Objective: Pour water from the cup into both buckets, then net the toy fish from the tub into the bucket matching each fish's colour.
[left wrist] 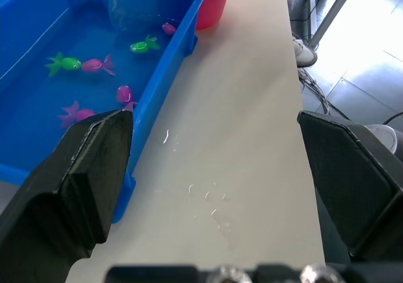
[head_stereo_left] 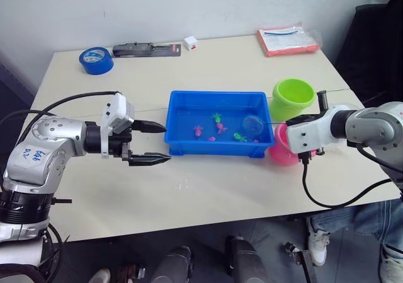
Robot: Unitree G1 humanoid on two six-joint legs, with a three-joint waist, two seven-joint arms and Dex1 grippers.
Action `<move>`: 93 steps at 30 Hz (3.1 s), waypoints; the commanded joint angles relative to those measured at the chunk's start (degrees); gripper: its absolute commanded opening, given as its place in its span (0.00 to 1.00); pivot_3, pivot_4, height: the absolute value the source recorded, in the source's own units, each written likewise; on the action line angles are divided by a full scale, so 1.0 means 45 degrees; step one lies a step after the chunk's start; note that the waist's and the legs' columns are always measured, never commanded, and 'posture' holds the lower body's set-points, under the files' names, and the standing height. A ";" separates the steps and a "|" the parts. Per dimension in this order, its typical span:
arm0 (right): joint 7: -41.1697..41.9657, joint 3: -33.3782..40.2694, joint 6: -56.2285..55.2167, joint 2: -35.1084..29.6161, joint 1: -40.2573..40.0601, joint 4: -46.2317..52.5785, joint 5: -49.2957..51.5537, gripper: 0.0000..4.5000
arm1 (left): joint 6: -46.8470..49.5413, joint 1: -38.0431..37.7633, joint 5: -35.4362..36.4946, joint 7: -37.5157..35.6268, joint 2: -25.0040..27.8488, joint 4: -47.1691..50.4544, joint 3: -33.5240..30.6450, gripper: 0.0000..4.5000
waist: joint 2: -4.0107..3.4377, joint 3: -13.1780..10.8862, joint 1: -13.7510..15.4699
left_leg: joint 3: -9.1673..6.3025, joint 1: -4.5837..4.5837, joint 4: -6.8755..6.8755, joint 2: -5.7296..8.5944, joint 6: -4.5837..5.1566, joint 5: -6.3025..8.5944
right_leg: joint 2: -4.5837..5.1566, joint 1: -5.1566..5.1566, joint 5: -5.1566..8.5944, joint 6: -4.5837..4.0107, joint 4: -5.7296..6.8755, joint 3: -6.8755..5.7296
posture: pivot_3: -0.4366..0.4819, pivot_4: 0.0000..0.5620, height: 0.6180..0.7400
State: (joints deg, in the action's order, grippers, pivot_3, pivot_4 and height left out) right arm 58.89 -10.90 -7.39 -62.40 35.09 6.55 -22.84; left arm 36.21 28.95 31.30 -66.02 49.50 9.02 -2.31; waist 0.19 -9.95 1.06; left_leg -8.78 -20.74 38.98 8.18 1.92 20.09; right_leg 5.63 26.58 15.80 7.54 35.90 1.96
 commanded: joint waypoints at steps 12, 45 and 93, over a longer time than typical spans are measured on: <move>0.0988 0.0011 -0.1861 -0.0708 0.0949 -0.0010 -0.0133 0.17 | -0.0146 0.0147 0.0249 0.0118 -0.0103 0.0444 -0.0358 1.00 | 0.0000 0.0000 0.0005 | 0.0005 -0.0003 0.0012 -0.0004 -0.0003 0.0008 | -0.0007 0.0000 0.0000 -0.0001 0.0002 0.0001 | 0.48 0.27 1.00; 0.5429 -0.0506 0.5261 0.1949 0.2821 -0.1117 0.3699 0.17 | 0.0149 -0.1158 0.0809 0.1372 -0.0245 0.1898 -0.1076 1.00 | 0.0003 0.0002 -0.0108 | 0.0000 -0.0006 0.0024 -0.0039 -0.0009 0.0023 | -0.0021 -0.0002 -0.0004 -0.0026 0.0018 -0.0005 | 0.48 0.27 1.00; -0.2412 1.0283 1.8835 0.2833 -0.2611 0.5958 1.2326 0.17 | -0.1229 0.1827 0.0212 -0.0261 -0.1147 -0.1550 0.0054 1.00 | 0.0007 0.0005 0.0068 | -0.0012 -0.0053 0.0054 -0.0033 -0.0005 0.0023 | -0.0010 0.0012 -0.0020 -0.0029 0.0020 -0.0024 | 0.48 0.27 1.00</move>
State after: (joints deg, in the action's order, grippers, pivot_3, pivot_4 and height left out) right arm 49.80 30.06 75.66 -49.17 24.70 29.05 31.18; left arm 31.79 35.78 32.85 -66.06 44.19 2.77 -2.03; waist 0.22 -9.92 1.36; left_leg -8.79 -20.97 39.23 8.03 1.90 20.19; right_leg 5.59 26.64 15.71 7.42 35.99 1.88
